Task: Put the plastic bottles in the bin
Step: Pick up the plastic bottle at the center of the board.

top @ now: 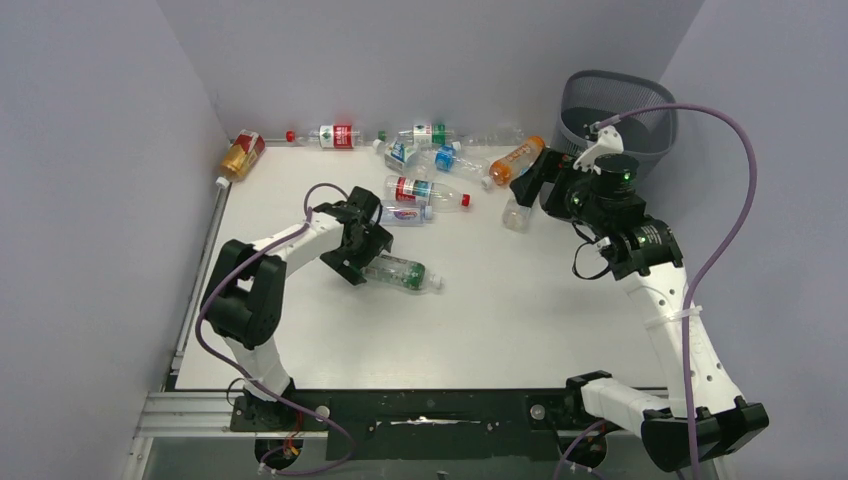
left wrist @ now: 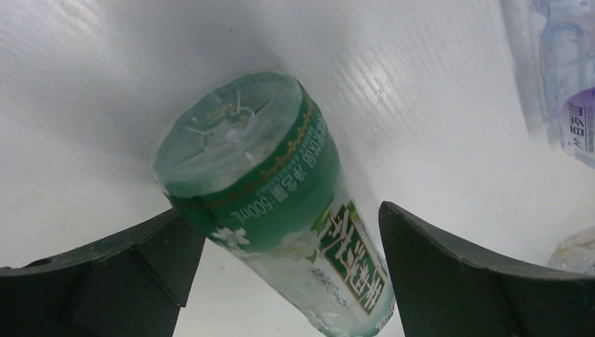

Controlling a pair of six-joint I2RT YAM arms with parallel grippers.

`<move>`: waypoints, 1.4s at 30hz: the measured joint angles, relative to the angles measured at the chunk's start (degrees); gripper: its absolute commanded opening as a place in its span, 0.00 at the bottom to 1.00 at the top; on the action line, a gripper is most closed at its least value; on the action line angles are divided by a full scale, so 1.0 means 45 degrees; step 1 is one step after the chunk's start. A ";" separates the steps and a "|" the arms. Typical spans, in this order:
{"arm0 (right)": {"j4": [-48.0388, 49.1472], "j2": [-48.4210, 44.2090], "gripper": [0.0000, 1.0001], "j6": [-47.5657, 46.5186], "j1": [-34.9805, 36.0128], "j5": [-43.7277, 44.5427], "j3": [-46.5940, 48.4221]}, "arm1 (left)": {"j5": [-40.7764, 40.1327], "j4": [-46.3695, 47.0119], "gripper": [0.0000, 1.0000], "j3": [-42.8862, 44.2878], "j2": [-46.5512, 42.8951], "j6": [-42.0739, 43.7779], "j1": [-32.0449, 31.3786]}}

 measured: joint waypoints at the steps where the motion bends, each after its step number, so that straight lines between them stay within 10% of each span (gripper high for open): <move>1: 0.0010 -0.0005 1.00 0.0005 0.0083 0.0000 -0.0063 | -0.0024 -0.0010 0.93 0.0136 0.0214 0.0044 0.0053; 17: 0.0000 -0.0121 1.00 0.0287 0.1885 0.0238 -0.2006 | -0.0481 0.0165 0.54 0.0461 0.1195 0.1661 0.0214; 42: 0.2103 0.0544 0.99 0.0733 0.5226 -0.1311 -0.3643 | 0.0845 0.0884 0.55 0.2157 -0.1413 0.5629 -0.1715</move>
